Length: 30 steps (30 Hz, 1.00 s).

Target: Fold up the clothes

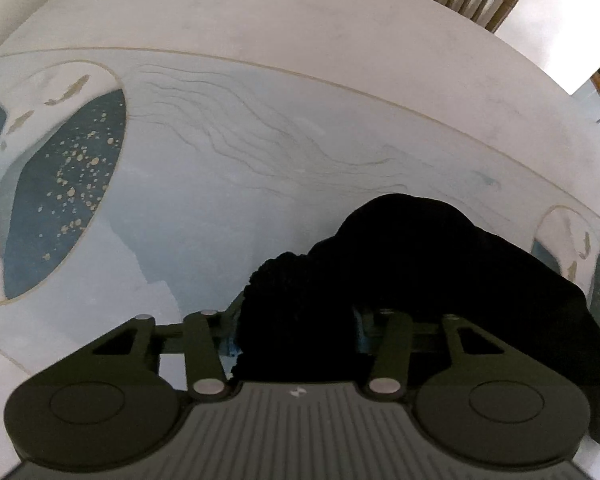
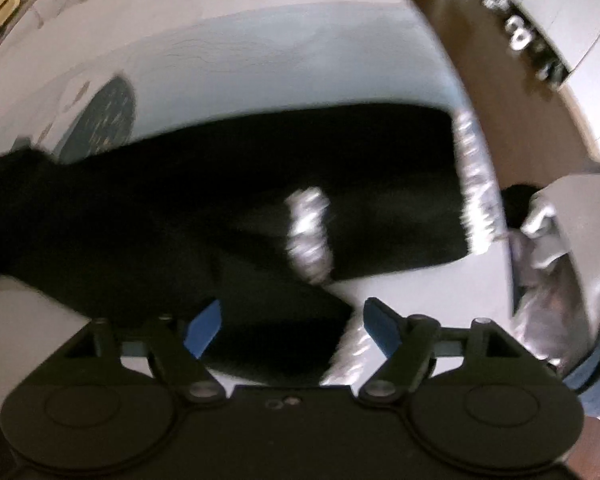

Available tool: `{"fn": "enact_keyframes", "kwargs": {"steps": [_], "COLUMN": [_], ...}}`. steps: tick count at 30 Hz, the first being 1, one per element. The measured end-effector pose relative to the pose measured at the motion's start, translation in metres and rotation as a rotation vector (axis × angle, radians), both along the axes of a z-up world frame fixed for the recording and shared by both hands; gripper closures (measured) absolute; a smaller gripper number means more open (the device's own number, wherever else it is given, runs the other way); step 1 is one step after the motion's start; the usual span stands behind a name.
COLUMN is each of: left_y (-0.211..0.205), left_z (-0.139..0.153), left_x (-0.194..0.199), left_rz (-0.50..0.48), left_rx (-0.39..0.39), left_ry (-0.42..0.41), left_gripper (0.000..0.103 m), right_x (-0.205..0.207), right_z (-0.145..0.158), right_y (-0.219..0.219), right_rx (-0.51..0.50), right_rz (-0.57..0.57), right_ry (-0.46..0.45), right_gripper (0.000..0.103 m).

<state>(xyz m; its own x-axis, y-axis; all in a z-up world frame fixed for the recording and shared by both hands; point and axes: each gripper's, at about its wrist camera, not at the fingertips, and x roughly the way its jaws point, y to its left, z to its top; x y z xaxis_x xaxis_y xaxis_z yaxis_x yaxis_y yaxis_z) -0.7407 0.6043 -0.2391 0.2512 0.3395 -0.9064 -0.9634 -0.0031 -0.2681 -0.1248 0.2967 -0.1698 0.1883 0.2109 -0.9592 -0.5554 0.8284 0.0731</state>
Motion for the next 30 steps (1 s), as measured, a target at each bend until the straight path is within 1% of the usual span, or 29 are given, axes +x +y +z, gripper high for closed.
{"fn": "enact_keyframes", "kwargs": {"steps": [2, 5, 7, 8, 9, 10, 11, 14, 17, 18, 19, 20, 21, 22, 23, 26, 30], "left_y": [-0.001, 0.0, 0.002, 0.003, 0.004, 0.004, 0.005, 0.007, 0.006, 0.005, 0.005, 0.004, 0.003, 0.003, 0.003, 0.003, 0.01], "left_z": [0.0, 0.002, 0.005, 0.007, 0.008, 0.009, 0.01, 0.01, 0.008, 0.008, 0.008, 0.009, 0.01, 0.011, 0.013, 0.023, 0.038], "left_x": [0.002, 0.003, 0.002, 0.001, 0.001, 0.001, 0.0, 0.001, 0.003, 0.001, -0.001, -0.002, -0.005, -0.008, -0.012, -0.017, -0.021], "left_rz": [0.007, 0.008, 0.003, 0.0, -0.003, -0.005, -0.005, -0.007, -0.006, 0.009, 0.026, 0.043, 0.061, 0.083, 0.106, 0.135, 0.199], "left_rx": [-0.001, -0.009, -0.016, -0.019, -0.023, -0.025, -0.022, -0.011, 0.002, 0.008, 0.014, 0.021, 0.027, 0.028, 0.031, 0.054, 0.1], "left_ry": [0.005, -0.004, -0.023, -0.033, -0.042, -0.05, -0.052, -0.049, -0.037, -0.037, -0.034, -0.022, -0.016, -0.031, -0.049, -0.067, -0.082], "left_gripper": [0.058, 0.058, 0.056, 0.047, 0.032, 0.026, 0.022, 0.022, 0.023, 0.027, 0.035, 0.052, 0.06, 0.063, 0.069, 0.076, 0.079], "right_x": [0.007, 0.016, 0.013, 0.011, 0.009, 0.007, 0.004, -0.002, -0.006, -0.007, -0.007, -0.007, -0.004, 0.0, 0.005, 0.032, 0.08], "right_z": [-0.001, -0.014, -0.017, -0.018, -0.019, -0.02, -0.021, -0.013, 0.006, 0.014, 0.021, 0.031, 0.04, 0.049, 0.058, 0.079, 0.097], "right_y": [-0.01, -0.019, -0.018, -0.017, -0.016, -0.014, -0.013, -0.011, -0.011, -0.011, -0.01, -0.005, 0.0, 0.006, 0.011, 0.035, 0.076], "right_rx": [-0.004, -0.007, 0.027, 0.039, 0.037, 0.036, 0.031, 0.027, 0.064, 0.076, 0.079, 0.084, 0.09, 0.091, 0.093, 0.109, 0.139], "right_rz": [-0.038, -0.101, -0.111, -0.116, -0.119, -0.122, -0.125, -0.132, -0.123, -0.117, -0.104, -0.092, -0.085, -0.08, -0.074, -0.05, -0.011], "right_ry": [0.004, 0.092, 0.115, 0.125, 0.131, 0.137, 0.139, 0.115, 0.077, 0.061, 0.036, 0.007, -0.028, -0.068, -0.107, -0.199, -0.28], "right_gripper": [0.0, 0.0, 0.0, 0.0, 0.0, 0.0, 0.0, 0.0, 0.0, 0.0, 0.0, 0.0, 0.0, 0.0, 0.0, 0.0, 0.0]}}
